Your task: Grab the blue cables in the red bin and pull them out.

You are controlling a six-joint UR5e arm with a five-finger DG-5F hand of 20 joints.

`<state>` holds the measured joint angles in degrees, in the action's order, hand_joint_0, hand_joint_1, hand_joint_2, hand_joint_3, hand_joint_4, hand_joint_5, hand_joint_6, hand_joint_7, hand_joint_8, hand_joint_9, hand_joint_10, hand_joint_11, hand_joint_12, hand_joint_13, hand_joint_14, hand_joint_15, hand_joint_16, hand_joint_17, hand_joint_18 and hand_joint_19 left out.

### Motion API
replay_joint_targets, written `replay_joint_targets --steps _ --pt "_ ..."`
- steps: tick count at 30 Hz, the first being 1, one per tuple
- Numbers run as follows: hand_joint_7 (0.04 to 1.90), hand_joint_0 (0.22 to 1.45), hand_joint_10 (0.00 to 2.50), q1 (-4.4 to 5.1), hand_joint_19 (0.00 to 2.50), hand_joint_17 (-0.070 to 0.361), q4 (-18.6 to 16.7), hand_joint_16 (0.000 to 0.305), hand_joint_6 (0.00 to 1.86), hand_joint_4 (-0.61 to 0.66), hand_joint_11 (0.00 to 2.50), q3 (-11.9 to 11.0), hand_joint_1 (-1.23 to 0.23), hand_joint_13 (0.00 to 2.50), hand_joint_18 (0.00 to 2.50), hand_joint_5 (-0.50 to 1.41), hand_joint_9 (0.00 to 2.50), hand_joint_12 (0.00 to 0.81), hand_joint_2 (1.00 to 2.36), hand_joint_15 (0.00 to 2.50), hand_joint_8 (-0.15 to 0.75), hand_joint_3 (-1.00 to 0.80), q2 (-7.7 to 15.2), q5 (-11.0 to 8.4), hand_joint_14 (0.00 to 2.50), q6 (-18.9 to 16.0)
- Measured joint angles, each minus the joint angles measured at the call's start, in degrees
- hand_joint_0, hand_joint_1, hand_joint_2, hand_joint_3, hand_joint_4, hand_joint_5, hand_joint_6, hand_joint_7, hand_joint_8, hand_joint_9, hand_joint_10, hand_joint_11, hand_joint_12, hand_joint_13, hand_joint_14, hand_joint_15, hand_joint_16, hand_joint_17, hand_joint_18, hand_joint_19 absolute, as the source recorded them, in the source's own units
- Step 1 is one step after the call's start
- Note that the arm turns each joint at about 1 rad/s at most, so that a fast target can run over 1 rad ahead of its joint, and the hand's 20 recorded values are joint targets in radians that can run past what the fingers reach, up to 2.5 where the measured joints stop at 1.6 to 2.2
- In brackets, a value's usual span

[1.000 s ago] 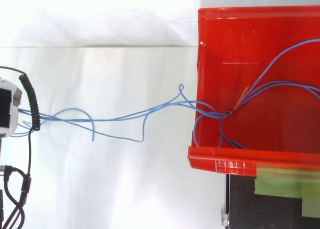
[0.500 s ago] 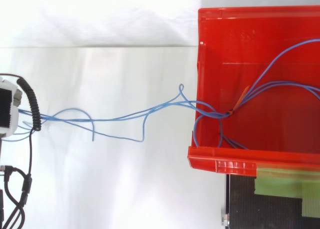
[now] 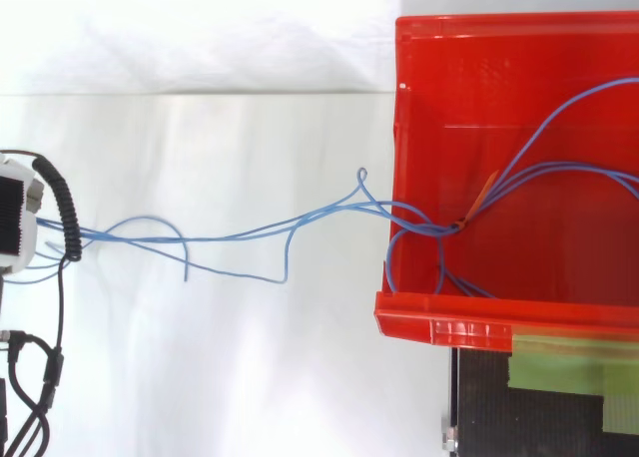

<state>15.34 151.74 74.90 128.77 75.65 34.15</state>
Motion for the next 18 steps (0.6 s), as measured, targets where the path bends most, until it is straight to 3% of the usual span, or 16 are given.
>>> replay_joint_targets --steps 10,18 --pt "0.89 0.59 1.11 -0.01 1.10 0.139 0.0 0.062 0.00 0.31 1.59 0.0 -0.75 1.40 1.07 1.18 1.18 0.424 1.00 1.51 0.313 -1.00 0.0 -0.01 0.47 0.0" --pt "0.73 0.68 1.05 -0.02 1.13 0.120 0.0 0.053 0.37 0.24 1.67 0.0 -0.85 1.39 1.03 1.09 1.18 0.368 1.00 1.59 0.284 -1.00 0.0 -0.05 0.36 0.0"
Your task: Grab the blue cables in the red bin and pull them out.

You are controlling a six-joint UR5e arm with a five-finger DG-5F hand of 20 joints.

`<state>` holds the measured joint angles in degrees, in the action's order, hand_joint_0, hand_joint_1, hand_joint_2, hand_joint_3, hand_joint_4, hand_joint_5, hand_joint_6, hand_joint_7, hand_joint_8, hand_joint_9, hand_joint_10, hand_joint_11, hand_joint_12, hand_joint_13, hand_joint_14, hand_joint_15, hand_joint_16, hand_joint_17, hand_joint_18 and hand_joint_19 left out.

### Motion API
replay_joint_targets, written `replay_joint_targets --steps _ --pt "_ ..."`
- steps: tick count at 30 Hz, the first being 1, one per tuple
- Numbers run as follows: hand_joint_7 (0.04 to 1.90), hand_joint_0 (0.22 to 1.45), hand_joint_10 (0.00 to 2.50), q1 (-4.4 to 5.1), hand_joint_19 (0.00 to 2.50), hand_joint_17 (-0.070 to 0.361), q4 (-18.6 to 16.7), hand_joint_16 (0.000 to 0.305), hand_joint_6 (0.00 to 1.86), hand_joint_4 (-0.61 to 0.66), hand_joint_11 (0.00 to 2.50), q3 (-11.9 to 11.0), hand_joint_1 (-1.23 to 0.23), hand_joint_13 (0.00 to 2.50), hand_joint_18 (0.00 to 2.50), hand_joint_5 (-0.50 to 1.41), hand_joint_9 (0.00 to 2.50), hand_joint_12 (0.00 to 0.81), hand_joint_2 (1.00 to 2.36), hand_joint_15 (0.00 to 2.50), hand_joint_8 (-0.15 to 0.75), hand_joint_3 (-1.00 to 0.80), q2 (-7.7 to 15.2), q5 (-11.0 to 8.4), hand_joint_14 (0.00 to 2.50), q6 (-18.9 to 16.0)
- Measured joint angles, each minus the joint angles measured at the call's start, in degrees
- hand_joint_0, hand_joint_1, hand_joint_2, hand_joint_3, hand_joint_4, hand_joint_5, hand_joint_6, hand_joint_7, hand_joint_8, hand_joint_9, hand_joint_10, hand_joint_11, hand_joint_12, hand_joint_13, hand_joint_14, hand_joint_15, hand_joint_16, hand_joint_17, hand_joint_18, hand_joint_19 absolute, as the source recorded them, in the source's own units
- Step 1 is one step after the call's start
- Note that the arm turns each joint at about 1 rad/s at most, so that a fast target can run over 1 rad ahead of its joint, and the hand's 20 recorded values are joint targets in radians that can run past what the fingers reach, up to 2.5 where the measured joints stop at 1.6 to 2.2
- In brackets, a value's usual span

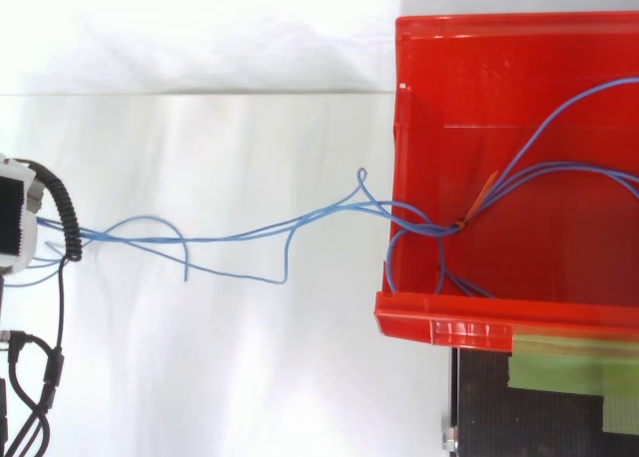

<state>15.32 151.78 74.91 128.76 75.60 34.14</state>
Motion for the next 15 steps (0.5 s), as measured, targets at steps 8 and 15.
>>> replay_joint_targets --steps 8,15 --pt "0.64 0.80 0.99 -0.01 1.18 0.103 0.6 0.046 0.61 0.22 1.76 0.0 -0.92 1.37 0.97 1.01 1.15 0.326 1.00 1.71 0.248 -1.00 0.0 0.04 0.26 0.0" --pt "0.65 0.83 1.01 0.00 1.19 0.101 0.7 0.045 0.63 0.20 1.76 0.0 -0.92 1.37 0.96 0.96 1.12 0.330 1.00 1.72 0.243 -1.00 0.0 0.07 0.25 0.0"
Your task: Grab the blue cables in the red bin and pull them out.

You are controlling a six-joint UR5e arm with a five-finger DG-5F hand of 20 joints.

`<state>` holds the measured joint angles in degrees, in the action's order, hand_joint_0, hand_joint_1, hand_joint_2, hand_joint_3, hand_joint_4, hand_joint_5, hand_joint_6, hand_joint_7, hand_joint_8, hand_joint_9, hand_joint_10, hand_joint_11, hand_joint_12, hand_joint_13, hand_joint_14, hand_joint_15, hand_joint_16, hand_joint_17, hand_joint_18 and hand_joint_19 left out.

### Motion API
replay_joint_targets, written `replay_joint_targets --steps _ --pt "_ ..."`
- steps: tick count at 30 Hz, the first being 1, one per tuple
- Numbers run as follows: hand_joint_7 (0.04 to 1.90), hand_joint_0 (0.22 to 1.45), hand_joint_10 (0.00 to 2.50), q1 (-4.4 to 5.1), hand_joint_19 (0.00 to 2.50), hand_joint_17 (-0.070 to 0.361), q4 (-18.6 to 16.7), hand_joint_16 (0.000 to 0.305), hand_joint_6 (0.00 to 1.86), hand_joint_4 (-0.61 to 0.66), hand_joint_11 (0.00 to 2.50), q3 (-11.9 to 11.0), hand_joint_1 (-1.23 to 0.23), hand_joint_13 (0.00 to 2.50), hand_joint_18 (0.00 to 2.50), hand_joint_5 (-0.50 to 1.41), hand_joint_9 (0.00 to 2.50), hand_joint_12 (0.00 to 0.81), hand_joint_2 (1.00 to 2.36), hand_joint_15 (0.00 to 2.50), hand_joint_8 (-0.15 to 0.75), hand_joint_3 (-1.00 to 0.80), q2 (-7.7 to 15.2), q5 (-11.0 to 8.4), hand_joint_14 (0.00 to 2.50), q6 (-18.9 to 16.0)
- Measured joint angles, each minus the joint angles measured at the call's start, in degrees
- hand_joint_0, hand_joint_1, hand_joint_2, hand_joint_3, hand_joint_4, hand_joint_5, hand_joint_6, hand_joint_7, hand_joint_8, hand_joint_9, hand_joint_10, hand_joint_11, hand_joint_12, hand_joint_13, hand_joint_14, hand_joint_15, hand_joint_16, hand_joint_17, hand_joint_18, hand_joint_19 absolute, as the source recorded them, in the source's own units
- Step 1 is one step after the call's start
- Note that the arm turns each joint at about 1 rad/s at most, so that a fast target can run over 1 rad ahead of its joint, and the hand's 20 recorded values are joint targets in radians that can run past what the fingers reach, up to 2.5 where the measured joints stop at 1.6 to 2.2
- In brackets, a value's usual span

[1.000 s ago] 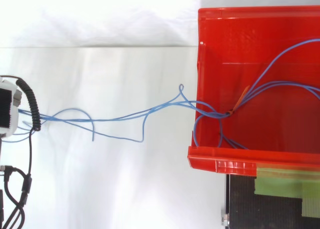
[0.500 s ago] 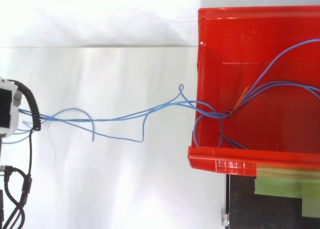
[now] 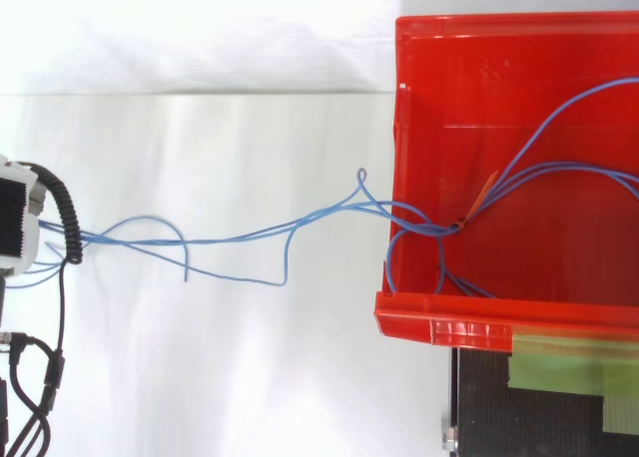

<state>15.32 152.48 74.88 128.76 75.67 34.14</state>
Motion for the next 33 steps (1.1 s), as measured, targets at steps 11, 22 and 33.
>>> replay_joint_targets --steps 11,22,33 --pt "0.78 0.83 1.06 -0.01 1.19 0.104 0.0 0.046 0.31 0.19 1.72 0.0 -0.95 1.31 0.93 0.84 1.04 0.331 1.00 1.70 0.246 -1.00 0.0 0.00 0.31 0.0" --pt "0.78 0.80 1.09 -0.01 1.19 0.107 0.0 0.048 0.26 0.20 1.68 0.0 -0.93 1.30 0.92 0.81 1.02 0.338 1.00 1.66 0.250 -1.00 0.0 0.00 0.33 -0.2" --pt "0.82 0.70 1.15 -0.01 1.16 0.119 0.0 0.053 0.14 0.19 1.58 0.0 -0.72 1.31 0.97 0.90 1.05 0.369 1.00 1.55 0.275 -1.00 0.0 0.00 0.44 -0.5"
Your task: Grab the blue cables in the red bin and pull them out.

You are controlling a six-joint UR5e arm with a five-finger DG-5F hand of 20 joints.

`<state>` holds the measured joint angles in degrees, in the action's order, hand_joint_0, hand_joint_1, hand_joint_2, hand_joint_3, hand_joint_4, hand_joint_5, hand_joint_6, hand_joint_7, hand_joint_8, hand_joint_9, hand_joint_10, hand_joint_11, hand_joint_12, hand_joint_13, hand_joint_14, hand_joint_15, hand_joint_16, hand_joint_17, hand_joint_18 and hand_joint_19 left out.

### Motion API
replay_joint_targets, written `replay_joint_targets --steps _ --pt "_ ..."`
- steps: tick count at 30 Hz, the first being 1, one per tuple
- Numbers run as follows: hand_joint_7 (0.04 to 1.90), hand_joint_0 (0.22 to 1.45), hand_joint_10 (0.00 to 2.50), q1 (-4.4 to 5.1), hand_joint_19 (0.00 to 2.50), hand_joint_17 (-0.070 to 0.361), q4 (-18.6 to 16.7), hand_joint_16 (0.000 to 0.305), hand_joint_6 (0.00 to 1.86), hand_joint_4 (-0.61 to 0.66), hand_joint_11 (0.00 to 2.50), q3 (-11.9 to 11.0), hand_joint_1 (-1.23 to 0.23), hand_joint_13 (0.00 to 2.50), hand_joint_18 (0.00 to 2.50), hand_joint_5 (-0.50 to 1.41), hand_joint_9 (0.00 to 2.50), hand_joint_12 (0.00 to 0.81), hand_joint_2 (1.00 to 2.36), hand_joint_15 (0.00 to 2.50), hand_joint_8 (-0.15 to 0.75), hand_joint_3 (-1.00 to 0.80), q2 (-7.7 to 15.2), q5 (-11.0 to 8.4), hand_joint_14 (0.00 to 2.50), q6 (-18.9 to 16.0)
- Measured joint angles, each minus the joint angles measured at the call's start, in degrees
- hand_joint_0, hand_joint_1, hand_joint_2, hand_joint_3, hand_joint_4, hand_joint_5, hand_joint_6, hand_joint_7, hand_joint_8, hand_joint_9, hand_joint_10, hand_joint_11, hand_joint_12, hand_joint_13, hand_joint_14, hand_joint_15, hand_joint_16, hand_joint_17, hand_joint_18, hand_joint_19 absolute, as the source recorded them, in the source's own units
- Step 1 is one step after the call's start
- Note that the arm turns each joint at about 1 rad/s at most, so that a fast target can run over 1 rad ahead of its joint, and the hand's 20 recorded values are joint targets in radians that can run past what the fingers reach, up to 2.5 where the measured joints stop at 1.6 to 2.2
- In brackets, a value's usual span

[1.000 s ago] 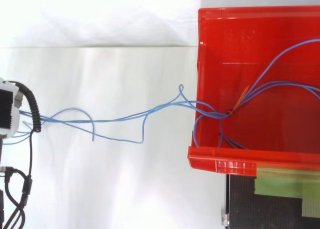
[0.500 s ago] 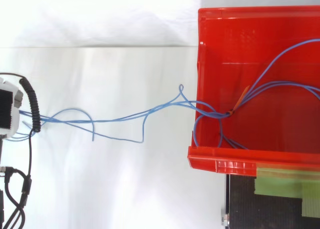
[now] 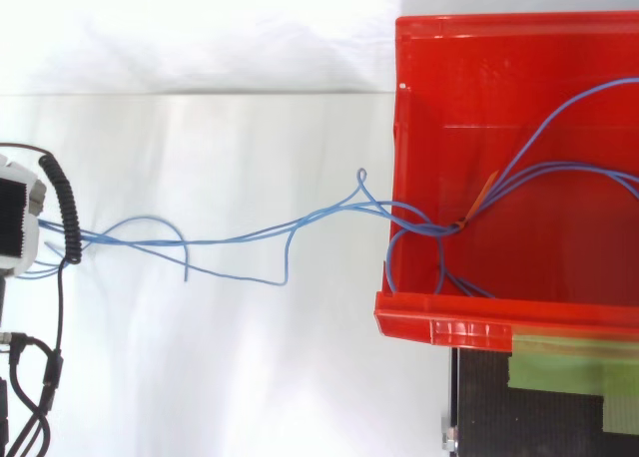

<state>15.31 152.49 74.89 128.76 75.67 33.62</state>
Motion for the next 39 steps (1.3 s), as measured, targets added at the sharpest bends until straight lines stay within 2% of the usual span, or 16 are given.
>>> replay_joint_targets --steps 7,12,15,19,26,29,32,33,39 --pt "0.84 0.66 1.09 0.00 1.15 0.126 0.0 0.056 0.09 0.23 1.62 0.0 -0.62 1.33 1.00 1.02 1.11 0.384 1.00 1.54 0.284 -1.00 0.0 0.00 0.45 0.0" --pt "0.81 0.65 1.08 0.00 1.13 0.127 0.0 0.056 0.16 0.24 1.61 0.0 -0.63 1.36 1.01 1.05 1.14 0.381 1.00 1.55 0.288 -1.00 0.0 0.00 0.43 0.0" --pt "0.79 0.66 1.08 0.00 1.14 0.124 0.0 0.055 0.20 0.24 1.62 0.0 -0.67 1.36 1.01 1.05 1.15 0.380 1.00 1.55 0.288 -1.00 0.0 0.00 0.42 0.0" --pt "0.72 0.68 1.08 -0.01 1.14 0.118 0.0 0.053 0.37 0.23 1.64 0.0 -0.76 1.38 1.01 1.04 1.16 0.361 1.00 1.59 0.274 -1.00 0.0 0.00 0.38 0.0" --pt "0.70 0.74 1.02 0.01 1.17 0.108 0.0 0.048 0.44 0.22 1.71 0.0 -0.85 1.39 0.98 1.03 1.17 0.338 1.00 1.66 0.250 -1.00 0.0 0.00 0.29 0.0" --pt "0.70 0.83 0.97 0.00 1.18 0.099 0.0 0.044 0.48 0.20 1.78 0.0 -0.89 1.38 0.96 1.00 1.16 0.321 1.00 1.71 0.235 -1.00 0.0 0.00 0.24 0.0" --pt "0.69 0.86 0.96 -0.01 1.19 0.098 0.0 0.044 0.48 0.20 1.77 0.0 -0.90 1.39 0.96 0.99 1.16 0.318 1.00 1.72 0.232 -1.00 0.0 0.00 0.23 0.0" --pt "0.70 0.87 0.96 -0.01 1.19 0.098 0.0 0.044 0.46 0.20 1.78 0.0 -0.90 1.39 0.96 0.99 1.16 0.321 1.00 1.72 0.237 -0.94 0.0 0.00 0.23 0.0" --pt "0.79 0.88 0.97 -0.01 1.19 0.100 0.0 0.044 0.26 0.19 1.77 0.0 -0.89 1.37 0.95 0.96 1.12 0.322 1.01 1.72 0.239 -0.82 0.0 0.00 0.25 0.0"
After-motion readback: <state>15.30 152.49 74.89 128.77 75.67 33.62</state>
